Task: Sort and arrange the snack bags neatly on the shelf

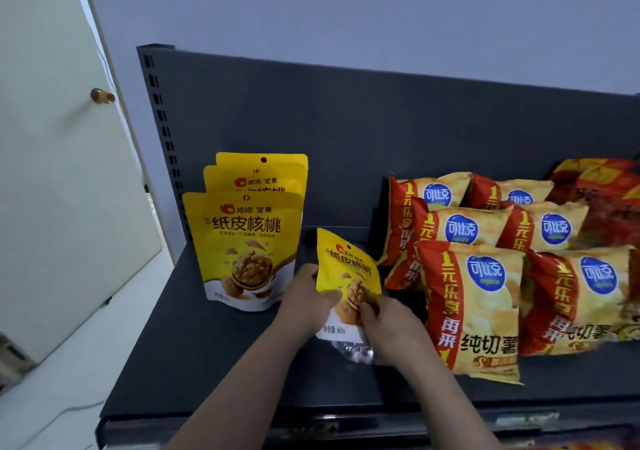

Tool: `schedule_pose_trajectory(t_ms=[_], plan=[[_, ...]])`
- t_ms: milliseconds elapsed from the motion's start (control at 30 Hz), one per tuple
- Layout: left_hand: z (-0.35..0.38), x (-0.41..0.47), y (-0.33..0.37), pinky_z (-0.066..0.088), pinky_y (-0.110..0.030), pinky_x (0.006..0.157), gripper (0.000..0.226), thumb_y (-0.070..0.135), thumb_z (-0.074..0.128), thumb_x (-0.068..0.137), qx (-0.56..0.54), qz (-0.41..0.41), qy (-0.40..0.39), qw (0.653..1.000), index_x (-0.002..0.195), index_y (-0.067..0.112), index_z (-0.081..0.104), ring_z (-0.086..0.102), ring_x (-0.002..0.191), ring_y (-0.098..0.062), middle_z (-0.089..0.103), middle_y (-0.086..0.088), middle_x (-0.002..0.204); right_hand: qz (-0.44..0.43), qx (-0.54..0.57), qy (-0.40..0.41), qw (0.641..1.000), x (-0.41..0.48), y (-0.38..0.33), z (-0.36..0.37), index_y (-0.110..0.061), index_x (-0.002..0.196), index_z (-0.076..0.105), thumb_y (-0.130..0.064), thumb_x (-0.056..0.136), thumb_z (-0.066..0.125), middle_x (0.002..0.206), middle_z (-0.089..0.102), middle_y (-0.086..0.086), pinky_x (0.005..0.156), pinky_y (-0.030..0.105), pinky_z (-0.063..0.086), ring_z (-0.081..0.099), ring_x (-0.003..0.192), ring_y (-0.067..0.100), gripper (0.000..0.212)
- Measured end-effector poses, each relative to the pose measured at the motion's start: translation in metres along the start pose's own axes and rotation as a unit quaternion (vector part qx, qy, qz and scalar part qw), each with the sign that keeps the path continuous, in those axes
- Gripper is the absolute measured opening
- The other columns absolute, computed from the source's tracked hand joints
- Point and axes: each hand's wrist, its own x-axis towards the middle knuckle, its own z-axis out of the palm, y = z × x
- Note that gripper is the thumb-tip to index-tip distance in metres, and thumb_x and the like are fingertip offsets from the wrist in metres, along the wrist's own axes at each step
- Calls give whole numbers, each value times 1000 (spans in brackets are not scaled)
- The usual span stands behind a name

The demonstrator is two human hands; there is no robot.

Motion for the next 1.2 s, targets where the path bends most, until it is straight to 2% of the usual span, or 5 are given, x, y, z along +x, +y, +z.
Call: schedule_pose_trajectory(t_ms=[400, 800, 933, 1100, 1200], plan=[[-8, -54, -1, 48, -10, 74, 34, 3, 60, 92, -91, 164, 109, 976, 119, 24, 55, 65, 97, 0, 70, 8, 108, -100, 260, -7, 960, -2, 20, -18, -14, 92, 50, -23, 85, 71, 90, 61, 11, 62, 31, 42, 57, 76, 21, 24], [-74, -77, -55, 48, -30, 73, 32, -3, 56, 91, -75, 135, 281, 947, 101, 27, 53, 63, 88, -9, 66, 5, 95, -299, 207, 57, 930, -14, -45, 41, -26, 76, 38, -12, 76, 75, 79, 45, -8, 60, 19, 36, 45, 74, 3, 40], [-83, -73, -63, 54, -46, 84, 34, 12, 60, 82, -117, 111, 245, 956, 110, 30, 53, 64, 99, -19, 68, 3, 103, -223, 299, 38, 927, -13, -43, 59, -30, 92, 35, -15, 78, 77, 82, 54, -8, 57, 21, 43, 54, 72, -6, 47], [-95, -66, -68, 53, -38, 93, 81, 49, 77, 67, -145, 109, 166, 969, 138, 38, 39, 56, 120, -13, 54, 6, 135, -205, 324, 3, 924, -11, -39, 63, -32, 139, 23, -32, 72, 85, 116, 51, -24, 80, 11, 47, 54, 107, -8, 92], [-100, -62, -62, 56, -24, 82, 88, 51, 81, 60, -156, 126, 128, 971, 136, 40, 38, 61, 113, -7, 58, 8, 131, -208, 334, -20, 919, -9, -38, 65, -36, 146, 24, -48, 62, 85, 131, 52, -24, 96, 28, 50, 51, 122, -2, 104]])
